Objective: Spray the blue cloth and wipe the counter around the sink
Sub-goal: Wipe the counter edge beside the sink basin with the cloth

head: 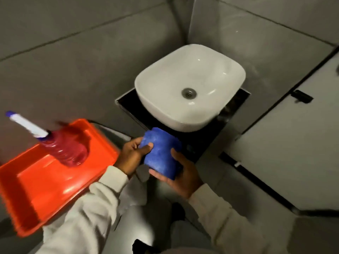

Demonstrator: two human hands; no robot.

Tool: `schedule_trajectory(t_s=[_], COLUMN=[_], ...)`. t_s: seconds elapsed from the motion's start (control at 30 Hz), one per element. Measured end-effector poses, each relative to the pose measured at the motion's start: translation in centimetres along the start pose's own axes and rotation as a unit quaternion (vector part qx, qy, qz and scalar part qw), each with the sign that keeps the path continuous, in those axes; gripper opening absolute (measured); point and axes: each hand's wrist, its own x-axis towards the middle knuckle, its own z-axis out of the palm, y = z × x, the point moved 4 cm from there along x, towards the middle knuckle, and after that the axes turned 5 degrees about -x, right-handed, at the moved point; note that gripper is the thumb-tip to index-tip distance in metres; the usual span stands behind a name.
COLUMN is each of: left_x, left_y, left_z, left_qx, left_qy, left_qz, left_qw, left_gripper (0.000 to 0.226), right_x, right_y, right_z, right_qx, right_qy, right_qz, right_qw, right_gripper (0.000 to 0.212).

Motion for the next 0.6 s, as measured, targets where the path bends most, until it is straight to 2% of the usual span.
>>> schedule_trajectory(t_s=[0.03, 0.1, 0.17, 0.2, 0.27, 0.33, 0.37, 0.4, 0.47, 0.53, 0.6], left_x=[0.7, 2.1, 3.5, 4.2, 5.5, 7.3, 8.5, 9.7, 12.2, 13.8, 14.5], left_y=[-0.4, -0.6, 0.5, 1.5, 4.0, 6.2, 6.8, 6.8, 5.6, 3.9, 3.2], left_z=[1.5, 4.8, 6.8, 7.5, 8.7, 9.6, 9.8, 10.2, 10.9, 11.1, 10.8], left_qx=[0.046, 0.135, 0.243, 0.285, 0.338, 0.375, 0.398, 0.427, 0.51, 0.602, 0.655], left_qy=[-0.02, -0.064, -0.054, -0.032, 0.022, 0.067, 0.07, 0.053, -0.002, -0.021, -0.017], left_qz=[0.003, 0.019, 0.094, 0.157, 0.283, 0.356, 0.37, 0.359, 0.275, 0.214, 0.206], left_qw=[0.999, 0.989, 0.964, 0.945, 0.897, 0.854, 0.836, 0.828, 0.815, 0.769, 0.727], left_gripper=[0.013, 0.018, 0.02, 0.017, 0.015, 0.013, 0.013, 0.016, 0.032, 0.052, 0.065], right_x=[-0.7, -1.8, -2.9, -3.5, -4.7, -4.6, -4.0, -3.3, -1.9, -0.6, 0.4], right_y=[-0.5, -2.2, -3.8, -4.9, -6.9, -8.0, -7.7, -7.2, -5.8, -3.9, -2.3], right_z=[-1.9, -5.4, -8.6, -10.1, -12.2, -12.5, -12.4, -12.2, -11.7, -11.3, -11.2], right_qx=[0.004, -0.023, -0.074, -0.142, -0.329, -0.535, -0.592, -0.62, -0.663, -0.719, -0.762], right_qy=[0.002, 0.073, 0.172, 0.224, 0.3, 0.312, 0.303, 0.289, 0.268, 0.253, 0.249], right_qz=[-0.021, -0.064, -0.1, -0.127, -0.177, -0.233, -0.252, -0.26, -0.266, -0.243, -0.2], right_qw=[1.0, 0.995, 0.977, 0.956, 0.878, 0.75, 0.703, 0.682, 0.646, 0.6, 0.563], right_gripper=[0.053, 0.063, 0.056, 0.049, 0.04, 0.043, 0.049, 0.053, 0.052, 0.055, 0.063])
